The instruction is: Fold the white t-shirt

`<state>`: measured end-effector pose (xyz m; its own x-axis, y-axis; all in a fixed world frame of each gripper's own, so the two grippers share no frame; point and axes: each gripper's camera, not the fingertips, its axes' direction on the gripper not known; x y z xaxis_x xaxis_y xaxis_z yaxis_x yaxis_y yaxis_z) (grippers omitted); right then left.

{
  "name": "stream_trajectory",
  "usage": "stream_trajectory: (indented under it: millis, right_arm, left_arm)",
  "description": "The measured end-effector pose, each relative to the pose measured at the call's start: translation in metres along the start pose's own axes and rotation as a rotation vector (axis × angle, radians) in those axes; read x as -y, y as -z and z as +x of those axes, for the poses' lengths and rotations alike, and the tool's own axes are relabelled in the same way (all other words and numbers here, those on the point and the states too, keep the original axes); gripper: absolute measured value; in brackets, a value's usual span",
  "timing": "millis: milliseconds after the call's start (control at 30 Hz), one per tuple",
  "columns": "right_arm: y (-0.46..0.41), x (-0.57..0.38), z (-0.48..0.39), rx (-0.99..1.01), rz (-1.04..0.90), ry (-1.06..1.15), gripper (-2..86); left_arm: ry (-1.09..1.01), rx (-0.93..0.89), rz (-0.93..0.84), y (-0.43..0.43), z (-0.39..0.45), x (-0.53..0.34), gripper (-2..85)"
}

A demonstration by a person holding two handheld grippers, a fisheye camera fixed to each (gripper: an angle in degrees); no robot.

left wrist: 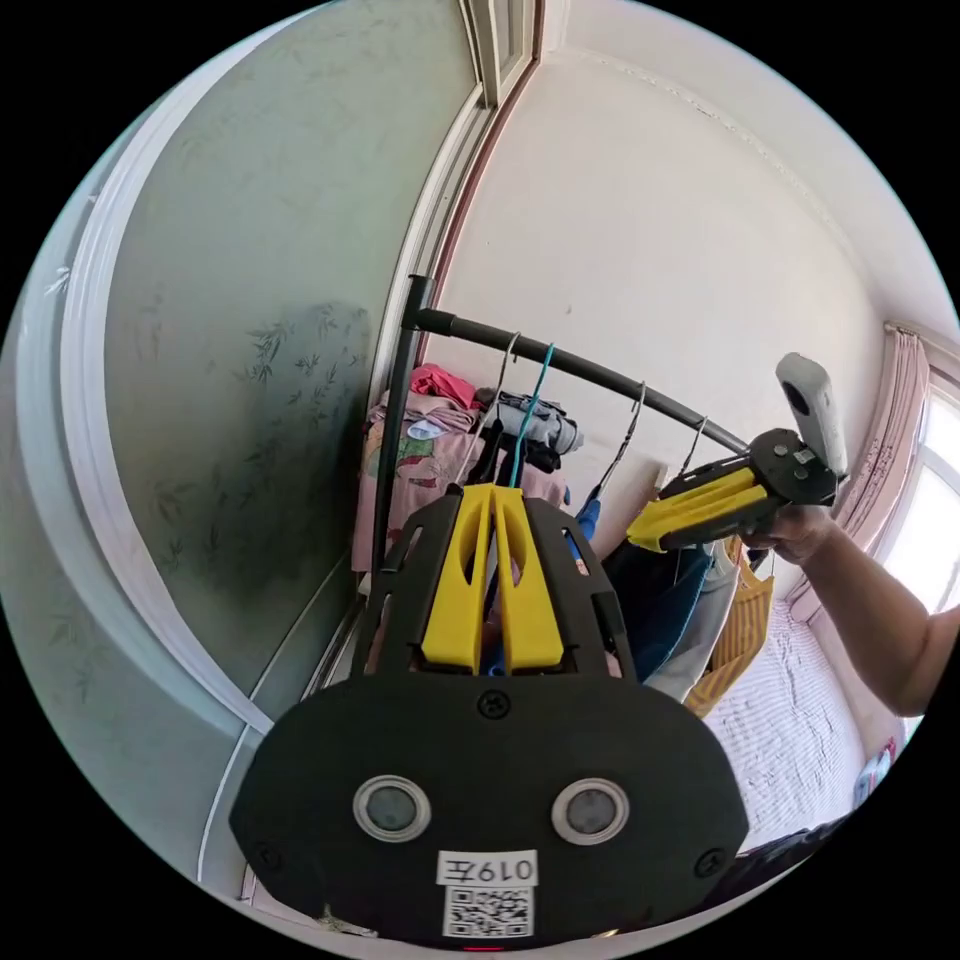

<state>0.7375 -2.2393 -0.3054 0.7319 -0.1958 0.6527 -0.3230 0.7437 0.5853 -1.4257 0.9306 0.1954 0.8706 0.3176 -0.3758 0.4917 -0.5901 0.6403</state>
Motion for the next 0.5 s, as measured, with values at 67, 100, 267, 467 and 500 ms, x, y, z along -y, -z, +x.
stream_trajectory:
  millis: [67,100,267,467,500]
  right_arm:
    - [-0.006,0.027,-0.031,-0.136,-0.1,0.155,5.3]
    - [-0.011,0.043,-0.051,-0.207,-0.155,0.256,6.0]
    - [-0.036,0.096,-0.11,-0.361,-0.333,0.58,6.6]
    - [-0.036,0.145,-0.148,-0.368,-0.527,0.783,1.9]
    - [-0.026,0.152,-0.152,-0.323,-0.544,0.792,1.5]
  left_arm:
    - [-0.017,0.007,-0.008,-0.003,0.0,0.0,0.8]
    - [-0.025,0.015,-0.015,-0.005,-0.001,0.0,0.8]
    - [-0.041,0.028,-0.038,-0.012,-0.004,-0.005,0.8]
    - [-0.056,0.035,-0.062,-0.018,-0.007,-0.012,0.8]
    - [-0.059,0.037,-0.071,-0.02,-0.008,-0.013,0.8]
